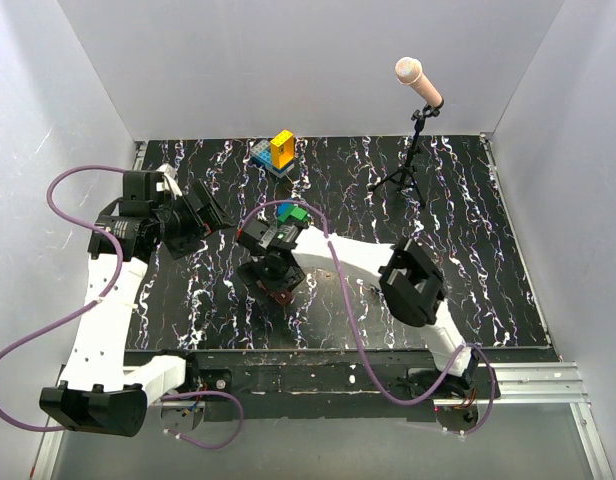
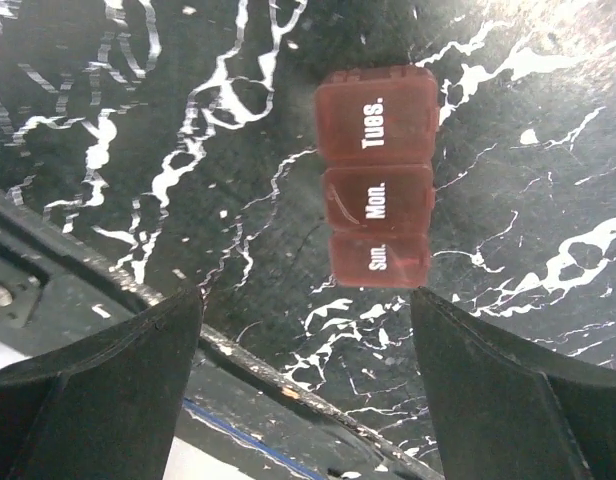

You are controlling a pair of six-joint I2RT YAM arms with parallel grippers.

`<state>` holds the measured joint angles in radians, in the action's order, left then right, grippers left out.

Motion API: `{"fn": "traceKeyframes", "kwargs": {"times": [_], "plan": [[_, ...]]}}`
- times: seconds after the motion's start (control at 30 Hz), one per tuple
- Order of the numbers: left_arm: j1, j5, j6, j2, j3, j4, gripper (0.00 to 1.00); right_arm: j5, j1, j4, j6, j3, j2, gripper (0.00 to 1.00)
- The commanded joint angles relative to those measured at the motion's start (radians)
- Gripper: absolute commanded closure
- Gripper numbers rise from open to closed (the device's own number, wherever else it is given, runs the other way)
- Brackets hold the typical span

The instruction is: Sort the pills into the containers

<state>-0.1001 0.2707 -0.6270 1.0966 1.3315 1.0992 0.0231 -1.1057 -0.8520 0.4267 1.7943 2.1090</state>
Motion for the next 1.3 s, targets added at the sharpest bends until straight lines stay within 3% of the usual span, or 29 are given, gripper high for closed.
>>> {"fn": "traceKeyframes", "kwargs": {"times": [0.0, 0.33, 0.57, 0.87, 1.07, 1.27], "plan": [[0.003, 0.039, 0.018, -0.017, 0.043, 0.013, 0.02, -0.072, 0.0, -0.097, -0.006, 0.115, 0.075, 0.1], [0.003, 0.055, 0.03, -0.046, -0.001, 0.01, 0.02, -0.177, 0.021, -0.117, 0.011, 0.082, 0.115, 0.1], [0.003, 0.061, 0.009, -0.11, -0.129, -0.097, 0.02, -0.072, 0.056, 0.112, -0.039, -0.125, 0.037, 0.21], [0.003, 0.093, 0.032, -0.136, -0.17, -0.142, 0.02, -0.031, 0.056, 0.286, -0.103, -0.255, -0.018, 0.57], [0.003, 0.145, 0.11, -0.084, -0.192, -0.101, 0.02, -0.067, 0.056, 0.36, -0.19, -0.349, -0.101, 0.52], [0.002, 0.192, 0.125, -0.098, -0.225, -0.137, 0.02, -0.137, 0.06, 0.413, -0.279, -0.426, -0.133, 0.29]]}}
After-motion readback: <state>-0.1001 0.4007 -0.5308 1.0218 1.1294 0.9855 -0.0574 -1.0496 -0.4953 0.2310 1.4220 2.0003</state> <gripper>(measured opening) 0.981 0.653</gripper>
